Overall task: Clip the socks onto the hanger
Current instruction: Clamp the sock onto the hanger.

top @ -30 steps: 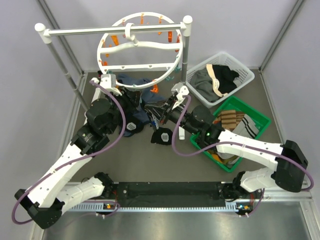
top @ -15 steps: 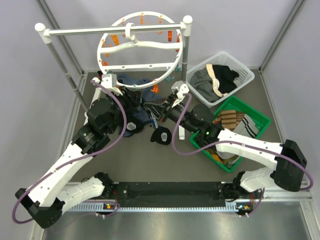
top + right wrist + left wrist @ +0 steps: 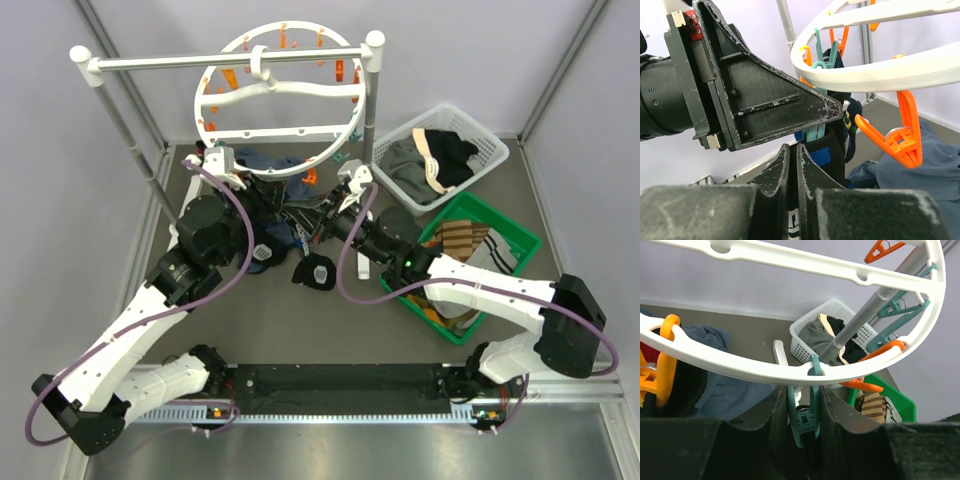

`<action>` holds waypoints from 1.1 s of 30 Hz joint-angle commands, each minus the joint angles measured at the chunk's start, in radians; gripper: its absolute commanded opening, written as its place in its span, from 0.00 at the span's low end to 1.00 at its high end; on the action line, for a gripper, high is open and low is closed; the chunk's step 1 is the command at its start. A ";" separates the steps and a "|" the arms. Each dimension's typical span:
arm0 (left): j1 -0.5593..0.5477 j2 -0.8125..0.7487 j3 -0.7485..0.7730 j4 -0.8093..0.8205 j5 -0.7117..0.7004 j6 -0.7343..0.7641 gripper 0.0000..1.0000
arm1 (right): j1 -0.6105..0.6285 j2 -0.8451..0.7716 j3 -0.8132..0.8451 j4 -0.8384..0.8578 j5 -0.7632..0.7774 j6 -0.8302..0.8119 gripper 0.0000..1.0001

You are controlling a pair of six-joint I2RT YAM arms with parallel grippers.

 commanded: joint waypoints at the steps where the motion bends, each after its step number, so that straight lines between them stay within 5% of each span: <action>1: -0.002 -0.010 -0.011 0.042 -0.009 -0.010 0.00 | 0.018 0.000 0.070 0.071 -0.004 0.007 0.00; 10: -0.002 -0.019 -0.013 0.039 -0.011 -0.004 0.01 | 0.018 -0.014 0.089 0.073 -0.004 0.015 0.00; 15: -0.002 -0.033 -0.003 0.039 -0.009 -0.002 0.09 | 0.018 -0.003 0.095 0.070 -0.001 0.012 0.00; 26: -0.002 -0.085 0.063 -0.030 -0.057 0.018 0.61 | 0.018 0.017 0.132 0.070 -0.011 0.021 0.00; 30: -0.002 -0.108 0.098 -0.072 -0.081 0.042 0.72 | 0.018 0.031 0.158 0.059 -0.034 0.026 0.00; 33: -0.002 -0.125 0.121 -0.101 -0.086 0.053 0.80 | 0.016 0.037 0.165 0.051 -0.053 0.030 0.19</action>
